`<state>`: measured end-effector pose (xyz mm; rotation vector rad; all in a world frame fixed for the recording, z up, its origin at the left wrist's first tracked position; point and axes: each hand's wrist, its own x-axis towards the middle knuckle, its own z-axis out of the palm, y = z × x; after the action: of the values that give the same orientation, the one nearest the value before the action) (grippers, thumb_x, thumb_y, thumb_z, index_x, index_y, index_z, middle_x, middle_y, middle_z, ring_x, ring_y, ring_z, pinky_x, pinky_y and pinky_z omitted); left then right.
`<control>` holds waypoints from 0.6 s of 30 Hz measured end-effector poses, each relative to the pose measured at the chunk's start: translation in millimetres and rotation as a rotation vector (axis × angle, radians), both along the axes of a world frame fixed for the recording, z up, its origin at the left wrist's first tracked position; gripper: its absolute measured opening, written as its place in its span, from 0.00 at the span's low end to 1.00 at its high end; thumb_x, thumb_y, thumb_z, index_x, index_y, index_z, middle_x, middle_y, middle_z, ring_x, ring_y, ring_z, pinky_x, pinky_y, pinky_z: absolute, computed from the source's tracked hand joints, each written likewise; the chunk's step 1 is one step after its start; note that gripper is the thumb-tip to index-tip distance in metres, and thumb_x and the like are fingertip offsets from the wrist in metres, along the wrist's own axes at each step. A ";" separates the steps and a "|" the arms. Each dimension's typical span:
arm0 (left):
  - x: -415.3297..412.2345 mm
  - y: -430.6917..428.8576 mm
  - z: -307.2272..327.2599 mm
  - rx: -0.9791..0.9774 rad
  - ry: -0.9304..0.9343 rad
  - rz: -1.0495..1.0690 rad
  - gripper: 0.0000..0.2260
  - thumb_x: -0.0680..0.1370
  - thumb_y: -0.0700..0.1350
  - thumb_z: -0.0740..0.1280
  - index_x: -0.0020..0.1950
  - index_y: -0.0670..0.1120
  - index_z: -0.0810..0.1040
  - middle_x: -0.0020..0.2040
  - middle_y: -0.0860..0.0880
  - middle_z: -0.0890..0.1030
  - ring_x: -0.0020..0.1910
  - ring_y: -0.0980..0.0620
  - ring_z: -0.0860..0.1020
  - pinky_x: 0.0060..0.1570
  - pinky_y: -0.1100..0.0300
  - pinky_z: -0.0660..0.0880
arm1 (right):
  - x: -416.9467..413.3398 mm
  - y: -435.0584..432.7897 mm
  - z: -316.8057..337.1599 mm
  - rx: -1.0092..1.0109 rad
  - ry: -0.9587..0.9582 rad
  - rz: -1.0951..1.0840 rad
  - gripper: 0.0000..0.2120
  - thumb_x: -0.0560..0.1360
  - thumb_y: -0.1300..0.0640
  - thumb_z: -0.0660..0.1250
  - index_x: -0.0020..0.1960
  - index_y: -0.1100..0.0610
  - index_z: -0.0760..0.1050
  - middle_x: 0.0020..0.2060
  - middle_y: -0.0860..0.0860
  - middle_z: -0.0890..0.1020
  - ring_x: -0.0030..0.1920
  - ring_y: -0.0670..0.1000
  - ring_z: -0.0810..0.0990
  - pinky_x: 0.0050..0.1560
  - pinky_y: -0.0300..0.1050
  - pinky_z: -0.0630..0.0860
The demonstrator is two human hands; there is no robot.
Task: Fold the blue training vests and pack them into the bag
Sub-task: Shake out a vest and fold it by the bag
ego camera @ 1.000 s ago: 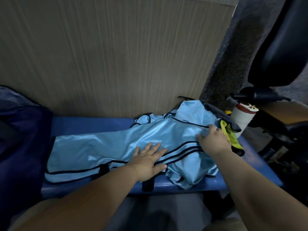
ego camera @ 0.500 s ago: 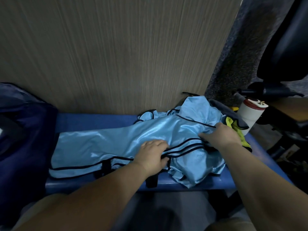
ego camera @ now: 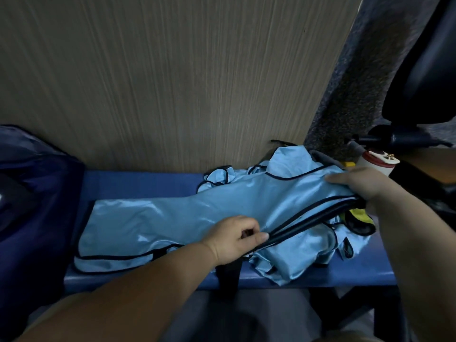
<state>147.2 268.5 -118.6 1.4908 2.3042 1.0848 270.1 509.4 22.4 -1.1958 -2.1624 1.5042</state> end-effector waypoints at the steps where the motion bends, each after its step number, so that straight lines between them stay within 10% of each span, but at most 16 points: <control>1: 0.9 1.9 0.9 0.007 -0.001 0.023 0.21 0.73 0.67 0.57 0.45 0.53 0.77 0.41 0.56 0.76 0.43 0.55 0.75 0.48 0.54 0.74 | 0.3 -1.5 1.0 -0.002 -0.012 0.002 0.13 0.73 0.60 0.74 0.53 0.65 0.77 0.43 0.62 0.83 0.40 0.61 0.82 0.42 0.52 0.80; 7: 9.5 20.6 14.4 -0.237 -0.111 -0.052 0.25 0.82 0.60 0.53 0.78 0.57 0.56 0.79 0.55 0.55 0.78 0.56 0.51 0.76 0.57 0.48 | -11.0 -26.0 7.6 -0.048 0.066 0.039 0.07 0.75 0.60 0.71 0.51 0.63 0.78 0.42 0.62 0.83 0.41 0.61 0.83 0.44 0.53 0.81; 13: 0.3 23.4 28.6 0.308 -1.076 0.215 0.30 0.80 0.65 0.44 0.69 0.50 0.72 0.66 0.47 0.78 0.66 0.52 0.72 0.68 0.54 0.62 | -40.2 -78.9 -4.1 -0.066 0.114 0.146 0.13 0.75 0.59 0.70 0.56 0.66 0.77 0.49 0.67 0.83 0.48 0.65 0.83 0.52 0.62 0.80; 18: -30.2 4.4 48.5 0.505 -1.347 0.395 0.33 0.77 0.69 0.50 0.67 0.46 0.72 0.61 0.43 0.81 0.55 0.43 0.81 0.48 0.52 0.77 | -72.5 -125.5 -37.3 0.184 0.027 0.237 0.14 0.75 0.52 0.67 0.57 0.59 0.77 0.51 0.56 0.83 0.53 0.58 0.81 0.58 0.50 0.76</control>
<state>116.9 272.9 -70.0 0.0701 1.3346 1.9870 197.6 383.9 -14.9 -0.8812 -2.4323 1.3590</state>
